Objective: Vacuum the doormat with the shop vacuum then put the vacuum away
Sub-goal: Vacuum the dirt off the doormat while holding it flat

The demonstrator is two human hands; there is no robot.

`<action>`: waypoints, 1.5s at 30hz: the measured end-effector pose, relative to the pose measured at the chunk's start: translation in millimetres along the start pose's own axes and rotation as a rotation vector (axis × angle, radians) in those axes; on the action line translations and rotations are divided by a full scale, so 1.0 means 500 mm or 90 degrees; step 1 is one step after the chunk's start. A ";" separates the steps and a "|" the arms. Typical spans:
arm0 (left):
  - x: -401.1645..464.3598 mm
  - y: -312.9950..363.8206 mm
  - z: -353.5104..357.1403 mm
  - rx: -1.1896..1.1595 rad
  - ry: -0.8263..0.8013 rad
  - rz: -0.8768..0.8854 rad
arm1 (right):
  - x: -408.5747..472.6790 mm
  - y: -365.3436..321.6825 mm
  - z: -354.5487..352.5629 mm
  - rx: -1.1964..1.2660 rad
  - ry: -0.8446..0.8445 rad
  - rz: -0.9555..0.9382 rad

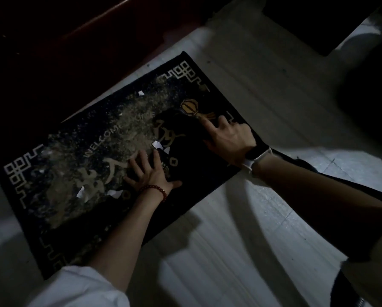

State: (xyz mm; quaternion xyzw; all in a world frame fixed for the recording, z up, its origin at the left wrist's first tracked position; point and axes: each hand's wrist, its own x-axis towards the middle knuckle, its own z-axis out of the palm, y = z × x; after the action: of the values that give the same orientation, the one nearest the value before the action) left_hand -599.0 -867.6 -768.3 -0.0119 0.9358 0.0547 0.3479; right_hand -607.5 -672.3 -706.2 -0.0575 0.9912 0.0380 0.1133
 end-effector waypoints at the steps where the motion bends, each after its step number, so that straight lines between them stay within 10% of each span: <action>1: 0.000 0.000 0.001 0.022 0.007 0.005 | 0.006 0.006 -0.002 -0.003 -0.009 -0.001; 15: 0.032 0.015 -0.021 0.057 0.005 0.068 | 0.027 0.080 -0.032 0.348 -0.289 0.030; 31: 0.025 0.043 -0.056 0.113 -0.072 0.043 | -0.099 0.103 0.002 0.115 -0.080 0.104; 45: -0.044 0.062 0.016 0.108 0.020 0.174 | -0.061 0.189 0.042 0.311 -0.013 0.157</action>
State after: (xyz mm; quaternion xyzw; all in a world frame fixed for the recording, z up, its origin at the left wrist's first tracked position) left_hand -579.0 -836.4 -757.2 0.1444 0.9354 0.0221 0.3220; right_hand -584.9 -573.5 -713.6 0.0931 0.9694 -0.1878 0.1280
